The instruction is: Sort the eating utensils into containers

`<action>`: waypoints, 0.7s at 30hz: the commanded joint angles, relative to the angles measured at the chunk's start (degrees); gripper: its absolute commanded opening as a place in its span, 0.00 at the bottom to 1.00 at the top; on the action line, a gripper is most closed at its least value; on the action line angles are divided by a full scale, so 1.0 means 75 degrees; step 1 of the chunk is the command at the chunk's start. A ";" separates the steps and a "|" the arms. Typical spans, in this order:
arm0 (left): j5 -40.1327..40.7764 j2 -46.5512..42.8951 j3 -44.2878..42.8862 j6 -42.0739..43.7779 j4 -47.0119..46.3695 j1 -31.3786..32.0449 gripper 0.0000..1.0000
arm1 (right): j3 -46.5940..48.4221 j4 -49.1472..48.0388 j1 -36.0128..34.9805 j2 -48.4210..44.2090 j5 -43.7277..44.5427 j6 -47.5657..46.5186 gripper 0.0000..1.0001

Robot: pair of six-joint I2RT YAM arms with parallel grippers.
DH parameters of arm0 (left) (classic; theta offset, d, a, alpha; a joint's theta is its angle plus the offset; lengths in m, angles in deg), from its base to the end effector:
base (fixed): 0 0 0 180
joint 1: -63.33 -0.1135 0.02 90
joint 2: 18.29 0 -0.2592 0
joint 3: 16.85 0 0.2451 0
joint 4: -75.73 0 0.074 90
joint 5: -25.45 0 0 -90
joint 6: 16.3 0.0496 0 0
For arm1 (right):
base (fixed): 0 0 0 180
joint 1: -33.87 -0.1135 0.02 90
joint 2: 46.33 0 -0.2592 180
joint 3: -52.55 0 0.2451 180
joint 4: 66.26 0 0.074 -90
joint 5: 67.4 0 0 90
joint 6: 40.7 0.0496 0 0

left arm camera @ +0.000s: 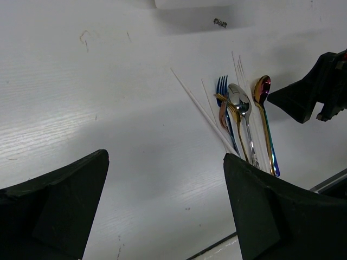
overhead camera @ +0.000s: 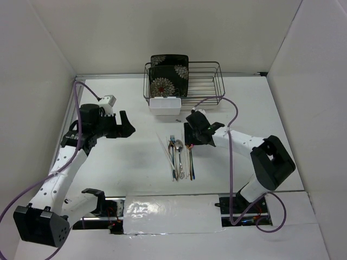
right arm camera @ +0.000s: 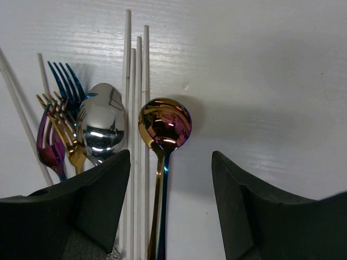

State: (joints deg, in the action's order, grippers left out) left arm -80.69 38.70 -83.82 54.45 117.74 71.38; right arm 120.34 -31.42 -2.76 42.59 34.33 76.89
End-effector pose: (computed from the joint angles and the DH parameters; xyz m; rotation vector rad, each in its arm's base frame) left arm 0.2192 -0.0449 0.3088 -0.0418 2.1600 -0.5783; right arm 0.2567 0.1783 0.1827 -0.1200 2.5253 0.1912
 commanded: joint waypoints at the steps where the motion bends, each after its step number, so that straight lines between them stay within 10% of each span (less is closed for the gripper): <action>1: -0.0097 0.0077 -0.0038 0.0211 -0.0008 -0.0019 1.00 | -0.0153 -0.0411 -0.0062 0.0271 0.0078 -0.0058 0.69; 21: -0.0238 -0.0439 0.0289 0.0211 -0.0242 -0.0019 1.00 | -0.0234 -0.1137 -0.0145 0.1198 -0.0228 -0.0269 0.26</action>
State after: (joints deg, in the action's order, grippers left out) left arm -81.23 36.05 -81.94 55.55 118.20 71.38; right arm 120.71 -36.36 -3.39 50.90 32.91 75.23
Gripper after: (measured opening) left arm 0.997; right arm 0.279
